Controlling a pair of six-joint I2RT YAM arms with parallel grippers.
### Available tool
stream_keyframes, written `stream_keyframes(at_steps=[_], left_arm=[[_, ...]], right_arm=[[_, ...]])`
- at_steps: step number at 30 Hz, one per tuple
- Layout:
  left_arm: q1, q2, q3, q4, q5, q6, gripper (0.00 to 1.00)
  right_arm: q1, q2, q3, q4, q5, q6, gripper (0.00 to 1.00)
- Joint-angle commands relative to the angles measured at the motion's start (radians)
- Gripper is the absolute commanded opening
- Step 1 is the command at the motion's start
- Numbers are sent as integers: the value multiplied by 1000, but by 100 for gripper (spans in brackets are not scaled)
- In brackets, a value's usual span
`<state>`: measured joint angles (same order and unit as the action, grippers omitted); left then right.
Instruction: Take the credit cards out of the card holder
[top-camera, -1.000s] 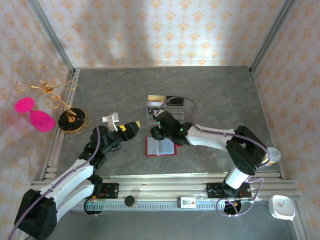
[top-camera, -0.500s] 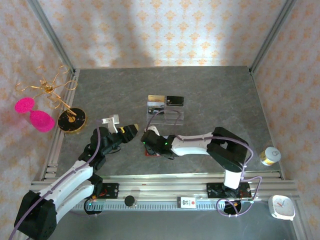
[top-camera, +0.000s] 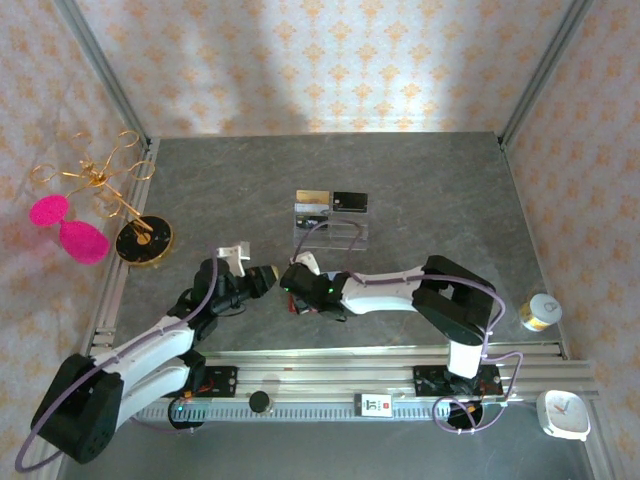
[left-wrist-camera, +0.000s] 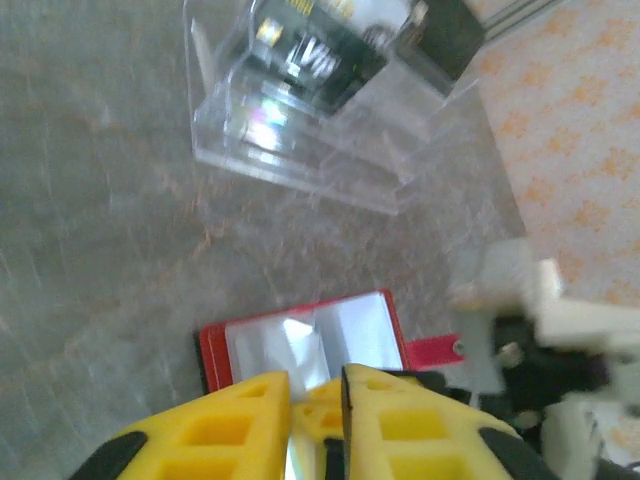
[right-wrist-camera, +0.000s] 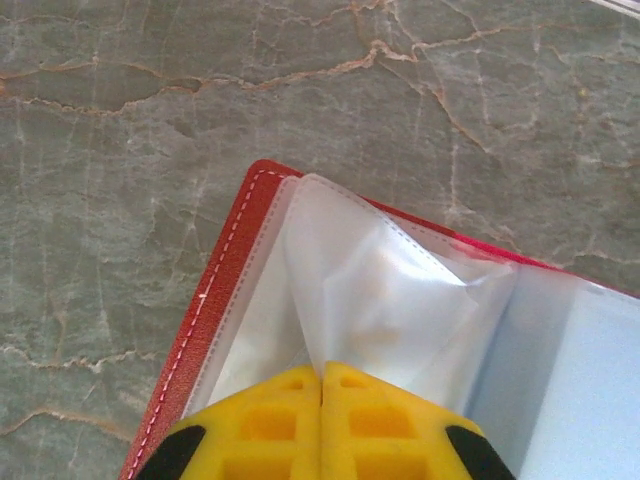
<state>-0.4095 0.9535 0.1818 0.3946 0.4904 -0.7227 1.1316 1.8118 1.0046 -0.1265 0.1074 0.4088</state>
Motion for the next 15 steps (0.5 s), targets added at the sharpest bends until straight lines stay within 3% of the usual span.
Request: stream_keyframes(at_steps=[1,2,13,15], left_arm=[[-68,57,-2,89,1,0,6],[-82,90,2,94,0,0,0],[-127,319,64,159,36,8,0],[-136,352,78,171,50,7,0]], right_arm=[[3,-46,-32,38,0,56,0],[4,-47,-34,46,-6,64,0],[4,-120,-110,119,-18,117,0],[5,-148,-125,129,-11,123,10]])
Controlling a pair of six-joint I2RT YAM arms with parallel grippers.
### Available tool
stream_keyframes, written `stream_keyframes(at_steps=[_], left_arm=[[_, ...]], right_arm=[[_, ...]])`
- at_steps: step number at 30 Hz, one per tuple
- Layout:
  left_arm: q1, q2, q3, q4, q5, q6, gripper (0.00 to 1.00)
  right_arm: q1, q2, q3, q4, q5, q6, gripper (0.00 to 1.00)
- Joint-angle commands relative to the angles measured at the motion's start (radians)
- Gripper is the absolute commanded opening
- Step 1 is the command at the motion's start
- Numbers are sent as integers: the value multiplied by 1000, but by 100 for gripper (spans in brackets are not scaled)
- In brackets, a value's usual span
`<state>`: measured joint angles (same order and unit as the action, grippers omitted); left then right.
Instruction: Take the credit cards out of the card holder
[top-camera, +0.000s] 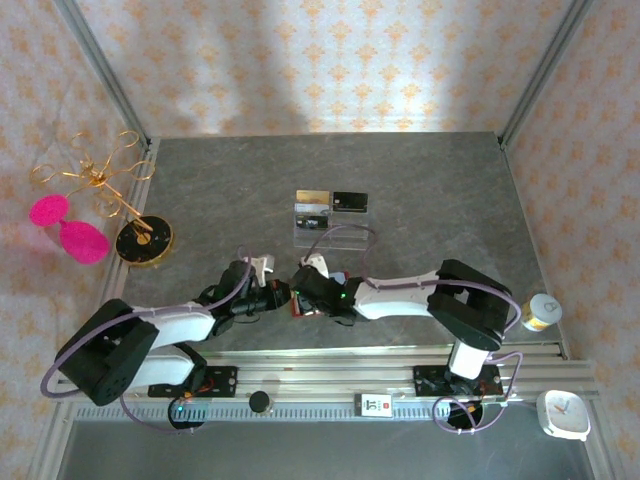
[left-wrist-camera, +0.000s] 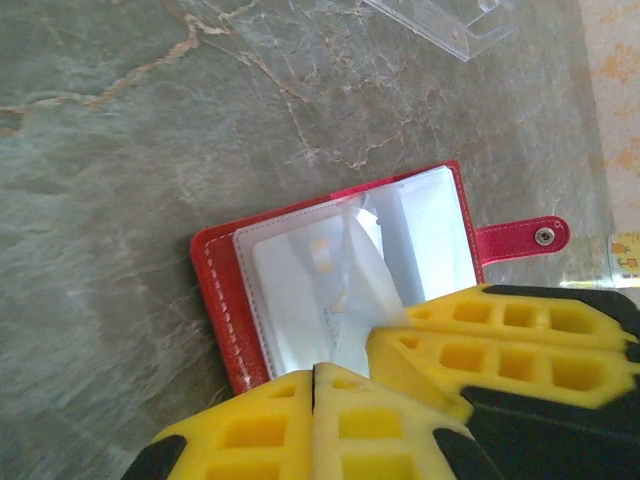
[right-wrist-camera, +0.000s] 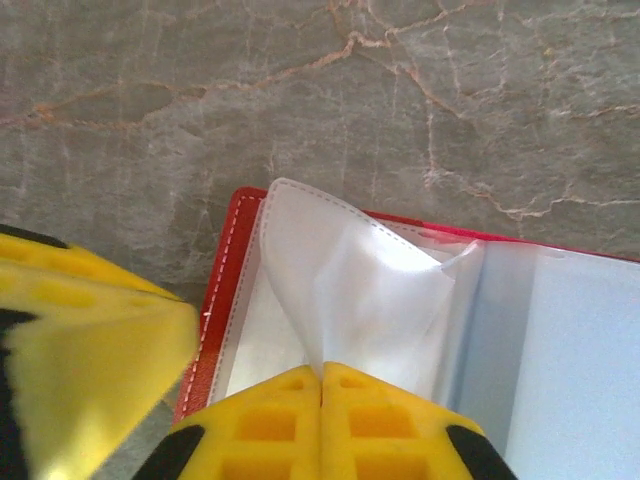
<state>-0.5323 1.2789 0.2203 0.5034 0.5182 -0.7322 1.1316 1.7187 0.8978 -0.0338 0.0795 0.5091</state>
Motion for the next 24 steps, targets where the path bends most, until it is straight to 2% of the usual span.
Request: stream_keyframes(at_steps=[1,4,7,10,14,19,24], left_arm=[[-21,42,48,67,25,19,0],[-46,82,79,65,33,28,0],[-71,121,114,59,46,34,0],[-103,166,158,58,65,35,0],[-147,244,232,27,77,55,0],[-155,339,289,35,108,46,8],[-151,262,281,38,66,24,11]], right_arm=[[4,-73,-30,39,30,30,18],[5,-132,-54,36,69,41,29],[5,-200,-85,11,146,69,35],[3,-278,-128,-23,232,115,35],[-3,-374,-181,-65,285,150,35],[-5,-451,-229,-103,311,182,35],[-6,-482,-248,-86,286,173,35]])
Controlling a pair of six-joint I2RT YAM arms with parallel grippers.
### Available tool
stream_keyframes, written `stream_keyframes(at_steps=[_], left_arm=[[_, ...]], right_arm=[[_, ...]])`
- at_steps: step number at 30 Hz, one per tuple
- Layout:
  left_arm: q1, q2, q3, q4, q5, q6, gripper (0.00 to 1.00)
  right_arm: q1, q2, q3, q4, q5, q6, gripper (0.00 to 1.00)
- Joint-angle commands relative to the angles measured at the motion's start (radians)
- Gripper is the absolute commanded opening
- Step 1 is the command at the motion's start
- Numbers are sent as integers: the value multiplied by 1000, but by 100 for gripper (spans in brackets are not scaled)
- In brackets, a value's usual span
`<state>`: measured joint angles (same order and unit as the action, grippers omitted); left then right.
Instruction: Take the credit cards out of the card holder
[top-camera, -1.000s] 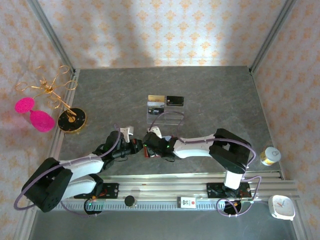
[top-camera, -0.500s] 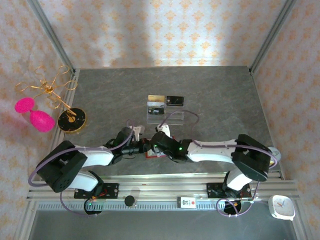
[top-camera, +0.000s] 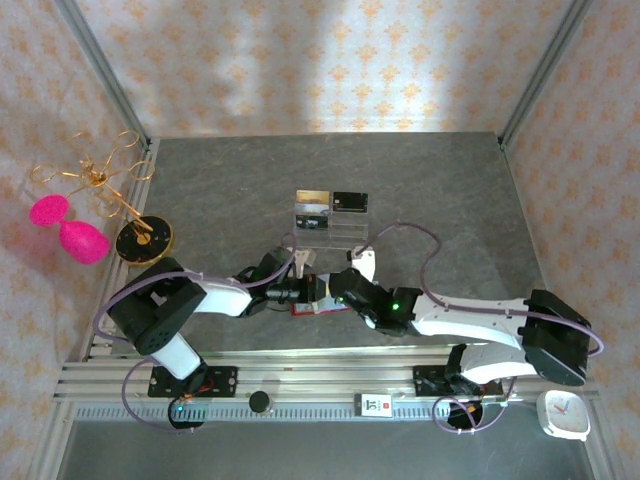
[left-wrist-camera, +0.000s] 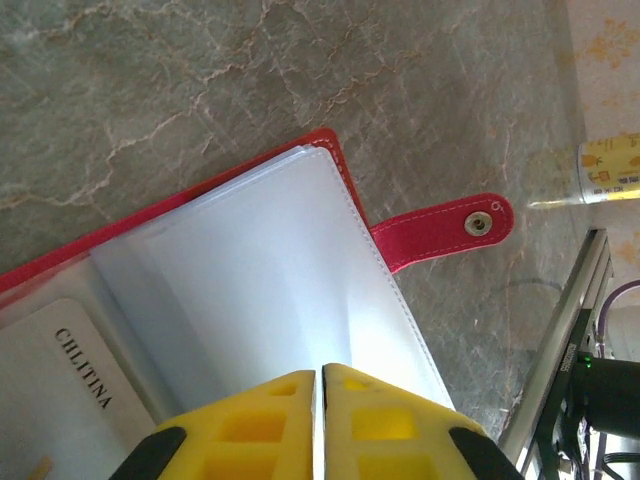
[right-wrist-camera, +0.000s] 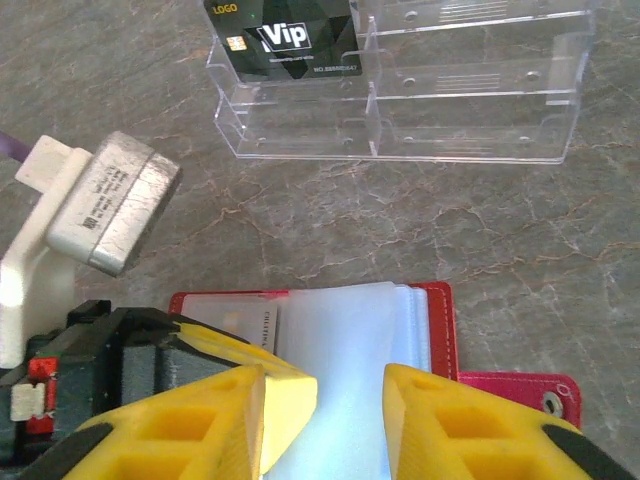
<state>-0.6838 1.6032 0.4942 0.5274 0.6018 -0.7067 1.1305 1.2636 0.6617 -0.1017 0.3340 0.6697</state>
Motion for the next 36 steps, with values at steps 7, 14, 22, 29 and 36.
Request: stream_keyframes(at_steps=[7,14,22,29,36], left_arm=[[94,-320,-138,-39,-93,-21,0],[130,-304,-214,-52,-78,-4,0],[140,-238,-225,-65,-115,32,0],[142,-295,-232,-89,-119,33,0],[142,-257,-238,-102,-135,47,0]], right_arm=[[-62,30,-6,115,-246,-99,28],[-105,219,79,173,-504,-132,22],[-174,332,88,196,-563,-87,21],[-185,394,100,214,-577,-88,21],[-186,379,113,194,-548,-78,21]])
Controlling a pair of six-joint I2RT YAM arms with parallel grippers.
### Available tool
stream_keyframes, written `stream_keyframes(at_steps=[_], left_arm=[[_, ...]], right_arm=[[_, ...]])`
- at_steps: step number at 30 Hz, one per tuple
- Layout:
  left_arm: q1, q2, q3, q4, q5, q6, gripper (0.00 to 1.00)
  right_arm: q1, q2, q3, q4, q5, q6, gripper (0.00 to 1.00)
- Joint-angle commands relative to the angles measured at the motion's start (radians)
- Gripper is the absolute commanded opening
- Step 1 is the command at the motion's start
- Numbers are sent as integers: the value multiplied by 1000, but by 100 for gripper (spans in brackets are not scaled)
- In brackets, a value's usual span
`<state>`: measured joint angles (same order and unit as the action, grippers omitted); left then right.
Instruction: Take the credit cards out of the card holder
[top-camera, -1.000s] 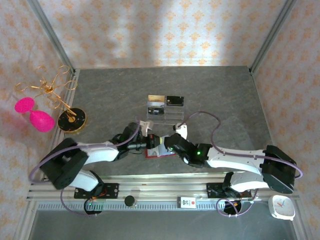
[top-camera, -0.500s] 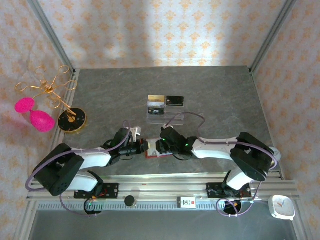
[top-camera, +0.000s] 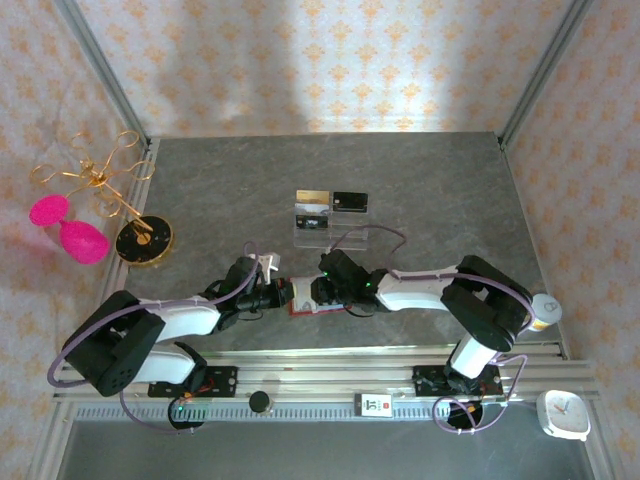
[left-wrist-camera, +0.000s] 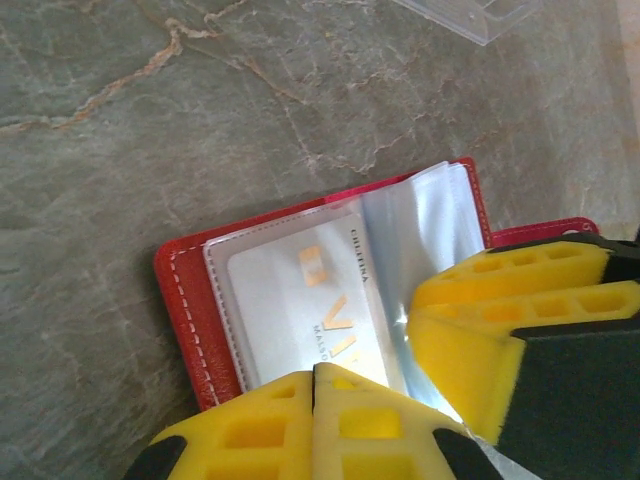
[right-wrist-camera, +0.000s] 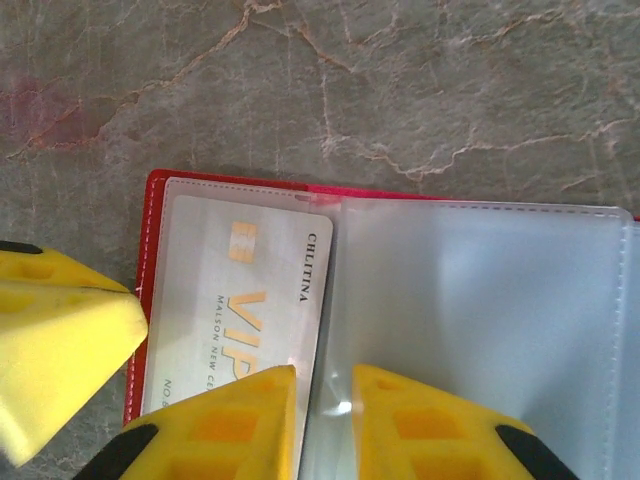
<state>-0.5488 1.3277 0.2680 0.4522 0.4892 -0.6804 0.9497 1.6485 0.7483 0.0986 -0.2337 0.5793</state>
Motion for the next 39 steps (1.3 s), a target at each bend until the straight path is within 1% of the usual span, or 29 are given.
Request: stream_keyframes(at_steps=[1,5,10,14,21,30,33,35,39], left_arm=[[8,18,-17,-21,-23,16,0],[6,-20,-21,-18,-19,6,0],[6,-59,-18,-30,-27,5,0],[7,-23,-23,-28,-35,14,0],[15,-3,-45,-6,-57,7,0],[14,64,-43,34,-39,11,0],[14,74,-45,35,-35,12,0],[15,74,-44,35,-34,13,0],[15,82,-44,41,-23,14,0]], right_arm=[[-5,-21,27,-7,22,9,21],[-4,-77,36,-14,-2,-7,22],[5,-34,57,-6,-55,-10,22],[2,14,48,6,-38,9,20],[-8,19,16,-2,1,28,19],[-9,54,8,30,-37,28,19],[-8,47,3,39,-37,30,14],[-10,36,-2,45,-35,31,6],[-11,26,-16,63,-55,33,0]])
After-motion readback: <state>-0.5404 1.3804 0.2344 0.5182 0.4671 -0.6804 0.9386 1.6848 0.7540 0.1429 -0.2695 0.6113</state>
